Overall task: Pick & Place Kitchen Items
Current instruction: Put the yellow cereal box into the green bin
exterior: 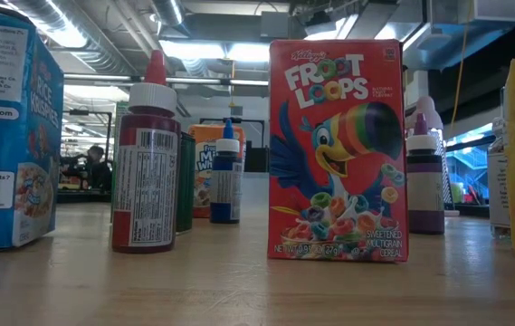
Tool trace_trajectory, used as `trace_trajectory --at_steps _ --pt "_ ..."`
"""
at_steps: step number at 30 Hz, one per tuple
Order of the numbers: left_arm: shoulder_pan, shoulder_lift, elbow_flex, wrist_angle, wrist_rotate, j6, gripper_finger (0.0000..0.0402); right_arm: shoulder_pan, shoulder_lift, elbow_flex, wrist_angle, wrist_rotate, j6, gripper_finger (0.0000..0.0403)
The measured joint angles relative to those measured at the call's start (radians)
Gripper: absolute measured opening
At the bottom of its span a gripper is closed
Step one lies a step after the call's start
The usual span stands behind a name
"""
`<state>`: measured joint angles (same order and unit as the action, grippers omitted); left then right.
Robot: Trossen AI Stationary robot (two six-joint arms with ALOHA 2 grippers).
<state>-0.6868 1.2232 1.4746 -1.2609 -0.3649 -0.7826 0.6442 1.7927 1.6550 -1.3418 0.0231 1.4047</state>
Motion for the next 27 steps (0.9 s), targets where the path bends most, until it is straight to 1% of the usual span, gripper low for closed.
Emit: trace_trajectory --at_steps 4,11,17,24,27 --pt "0.000 0.000 0.000 0.000 0.000 -0.005 0.0228 0.013 0.000 -0.005 0.017 0.007 0.002 0.0367" --pt "0.000 0.000 0.000 0.000 0.000 -0.008 0.0230 0.031 0.002 -0.074 0.055 -0.015 0.029 0.0367" --pt "0.000 0.000 0.000 0.000 0.000 -0.006 0.0230 0.031 0.002 -0.099 0.076 -0.016 0.029 0.0367" --pt "0.000 0.000 0.000 0.000 -0.001 -0.001 0.0228 0.031 0.001 -0.168 0.164 -0.024 0.028 0.0367" --pt "0.000 0.000 0.000 0.000 -0.001 0.000 0.0230 0.025 0.001 -0.190 0.175 -0.025 0.028 0.0367"
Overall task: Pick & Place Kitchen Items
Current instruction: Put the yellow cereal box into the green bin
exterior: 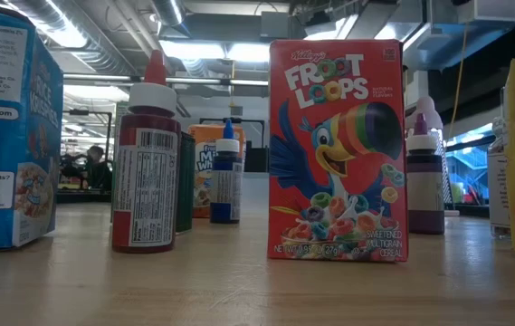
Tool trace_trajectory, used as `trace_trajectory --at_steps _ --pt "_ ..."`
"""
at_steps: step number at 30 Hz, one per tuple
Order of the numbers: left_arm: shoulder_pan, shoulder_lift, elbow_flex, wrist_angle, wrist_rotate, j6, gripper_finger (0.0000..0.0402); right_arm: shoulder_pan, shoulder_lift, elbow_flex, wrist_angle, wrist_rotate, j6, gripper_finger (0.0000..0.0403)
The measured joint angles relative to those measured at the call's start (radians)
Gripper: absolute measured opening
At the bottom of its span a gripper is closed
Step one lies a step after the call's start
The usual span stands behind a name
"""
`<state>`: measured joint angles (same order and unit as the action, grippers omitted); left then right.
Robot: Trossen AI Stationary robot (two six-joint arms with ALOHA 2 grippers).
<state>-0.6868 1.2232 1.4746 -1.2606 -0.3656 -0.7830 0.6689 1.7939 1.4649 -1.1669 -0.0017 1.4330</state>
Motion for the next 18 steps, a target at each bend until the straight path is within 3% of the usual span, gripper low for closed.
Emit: trace_trajectory --at_steps 11,18 --pt "0.000 0.000 0.000 0.000 0.000 0.010 0.0230 -0.001 0.000 -0.043 0.032 -0.001 0.007 0.0365" --pt "0.000 0.000 0.000 0.000 0.000 0.019 0.0230 0.000 0.000 -0.043 0.027 0.004 0.002 0.0331"
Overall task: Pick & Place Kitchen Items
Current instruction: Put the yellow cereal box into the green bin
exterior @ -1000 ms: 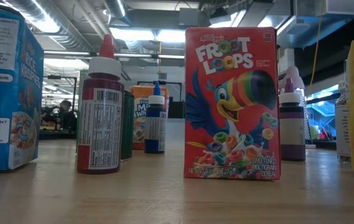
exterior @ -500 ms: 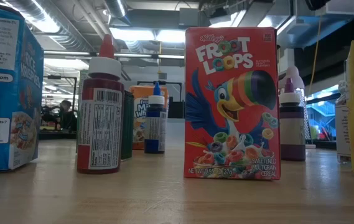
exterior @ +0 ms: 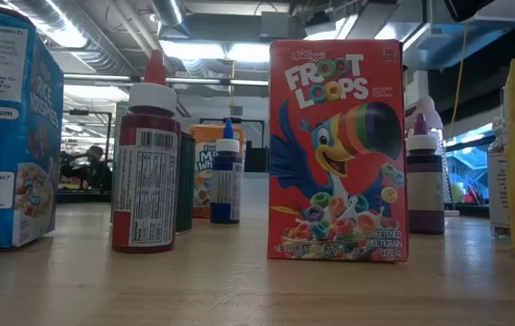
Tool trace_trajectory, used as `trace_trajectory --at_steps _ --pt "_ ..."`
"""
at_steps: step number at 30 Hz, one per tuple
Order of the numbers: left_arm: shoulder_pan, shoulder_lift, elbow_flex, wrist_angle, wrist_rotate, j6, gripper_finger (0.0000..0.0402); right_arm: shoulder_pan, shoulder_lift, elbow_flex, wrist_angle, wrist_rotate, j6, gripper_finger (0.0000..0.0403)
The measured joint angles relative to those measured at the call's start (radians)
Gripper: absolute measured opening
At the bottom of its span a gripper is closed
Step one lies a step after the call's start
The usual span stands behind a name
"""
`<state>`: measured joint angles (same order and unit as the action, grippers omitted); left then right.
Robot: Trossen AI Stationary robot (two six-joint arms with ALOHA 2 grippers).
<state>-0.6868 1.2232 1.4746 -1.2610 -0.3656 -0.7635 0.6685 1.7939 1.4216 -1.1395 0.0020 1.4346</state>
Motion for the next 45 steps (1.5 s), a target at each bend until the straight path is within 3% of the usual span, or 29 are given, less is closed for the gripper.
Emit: trace_trajectory --at_steps 24,30,36,45 --pt "0.000 0.000 0.000 -0.031 0.000 0.039 0.0229 0.000 0.000 0.000 -0.005 0.015 0.007 0.0129" --pt "0.000 0.000 0.000 -0.031 0.000 0.048 0.0230 0.000 0.000 0.018 -0.016 0.015 0.024 0.0100" --pt "0.000 0.000 0.000 -0.031 0.000 0.063 0.0228 0.000 0.000 0.140 -0.131 0.013 0.021 0.0097" --pt "0.000 0.000 0.000 -0.031 0.044 0.072 0.0228 -0.007 -0.002 0.450 -0.440 -0.001 -0.006 0.0096"
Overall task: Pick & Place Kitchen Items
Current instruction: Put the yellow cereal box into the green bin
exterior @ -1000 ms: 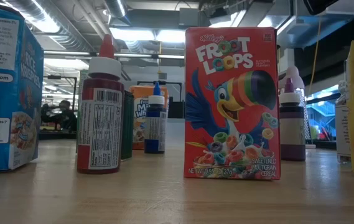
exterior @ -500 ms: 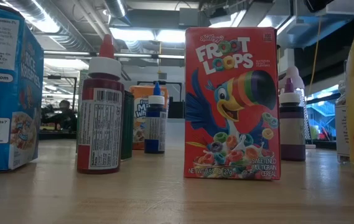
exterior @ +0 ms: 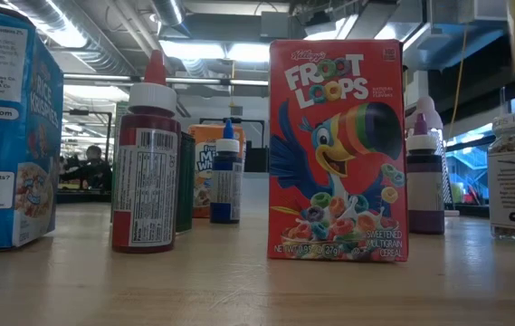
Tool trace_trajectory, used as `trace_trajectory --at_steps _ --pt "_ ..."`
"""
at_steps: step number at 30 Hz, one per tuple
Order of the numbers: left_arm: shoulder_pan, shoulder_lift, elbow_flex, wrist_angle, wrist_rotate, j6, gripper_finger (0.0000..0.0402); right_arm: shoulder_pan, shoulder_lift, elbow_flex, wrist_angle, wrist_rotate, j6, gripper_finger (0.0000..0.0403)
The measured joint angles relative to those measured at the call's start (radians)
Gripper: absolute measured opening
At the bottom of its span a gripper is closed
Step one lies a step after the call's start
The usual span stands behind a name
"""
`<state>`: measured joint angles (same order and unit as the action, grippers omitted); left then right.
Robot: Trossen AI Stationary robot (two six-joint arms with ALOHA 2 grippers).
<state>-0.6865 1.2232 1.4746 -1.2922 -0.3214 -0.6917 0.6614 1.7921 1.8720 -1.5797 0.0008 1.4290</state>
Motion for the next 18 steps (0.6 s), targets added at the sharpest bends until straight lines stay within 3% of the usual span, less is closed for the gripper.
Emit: trace_trajectory --at_steps 9,18 --pt "0.054 0.000 0.000 0.002 0.009 0.078 0.0228 -0.158 -0.059 0.110 0.008 0.140 -0.316 0.0096" --pt "0.163 -0.001 0.000 0.001 0.125 0.125 0.0229 -0.526 -0.081 0.141 0.009 0.200 -0.895 0.0096"
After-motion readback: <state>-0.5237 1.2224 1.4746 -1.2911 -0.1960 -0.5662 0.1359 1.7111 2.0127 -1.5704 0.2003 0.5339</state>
